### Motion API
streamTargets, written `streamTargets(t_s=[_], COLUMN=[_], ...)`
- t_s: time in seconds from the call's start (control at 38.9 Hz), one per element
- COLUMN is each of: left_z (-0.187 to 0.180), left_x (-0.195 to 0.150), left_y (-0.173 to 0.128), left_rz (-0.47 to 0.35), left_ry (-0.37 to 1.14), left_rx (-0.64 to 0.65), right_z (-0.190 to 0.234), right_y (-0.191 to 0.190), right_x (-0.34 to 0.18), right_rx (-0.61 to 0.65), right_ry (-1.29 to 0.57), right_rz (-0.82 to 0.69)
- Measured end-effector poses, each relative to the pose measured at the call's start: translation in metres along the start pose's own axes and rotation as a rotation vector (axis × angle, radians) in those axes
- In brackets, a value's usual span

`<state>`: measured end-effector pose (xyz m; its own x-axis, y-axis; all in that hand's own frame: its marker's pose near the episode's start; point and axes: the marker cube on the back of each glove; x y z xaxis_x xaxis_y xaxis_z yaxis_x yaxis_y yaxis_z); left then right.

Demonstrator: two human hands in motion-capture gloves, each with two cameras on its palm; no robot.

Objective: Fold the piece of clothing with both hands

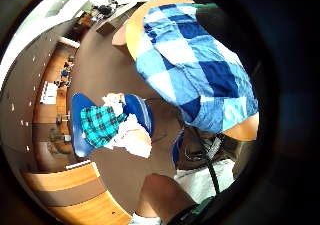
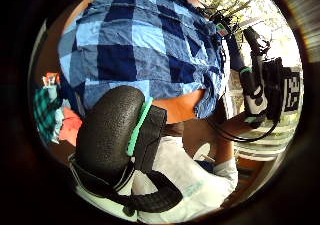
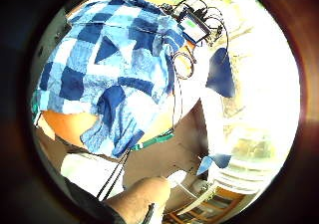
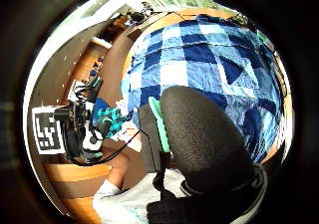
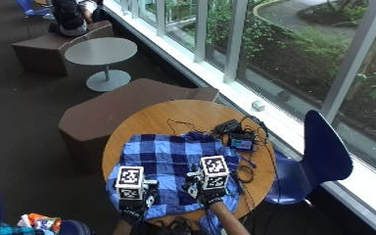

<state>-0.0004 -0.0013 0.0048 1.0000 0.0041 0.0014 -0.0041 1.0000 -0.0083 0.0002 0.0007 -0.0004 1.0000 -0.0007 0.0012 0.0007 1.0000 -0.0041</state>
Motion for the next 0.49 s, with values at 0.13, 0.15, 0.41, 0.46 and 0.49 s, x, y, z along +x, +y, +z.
streamTargets(t_s=[0.13, 0.15, 0.41, 0.46, 0.49], left_z=[0.006, 0.005, -0.006, -0.008, -0.006], left_x=[0.0, 0.0, 0.001, 0.002, 0.002], left_y=[-0.003, -0.003, 0.002, 0.006, 0.006], left_rz=[0.008, 0.008, 0.02, 0.021, 0.025], left_ry=[0.009, 0.011, 0.012, 0.02, 0.024], left_rx=[0.001, 0.002, 0.023, 0.017, 0.016], right_z=[0.0, 0.001, 0.0, 0.0, 0.001], right_y=[0.002, 0.002, 0.01, 0.013, 0.016], right_x=[0.002, 0.002, 0.006, 0.006, 0.006], right_rx=[-0.008, -0.008, -0.01, -0.015, -0.019], right_ry=[0.002, 0.004, 0.017, 0.016, 0.017], right_rz=[0.006, 0.007, 0.002, -0.005, -0.007])
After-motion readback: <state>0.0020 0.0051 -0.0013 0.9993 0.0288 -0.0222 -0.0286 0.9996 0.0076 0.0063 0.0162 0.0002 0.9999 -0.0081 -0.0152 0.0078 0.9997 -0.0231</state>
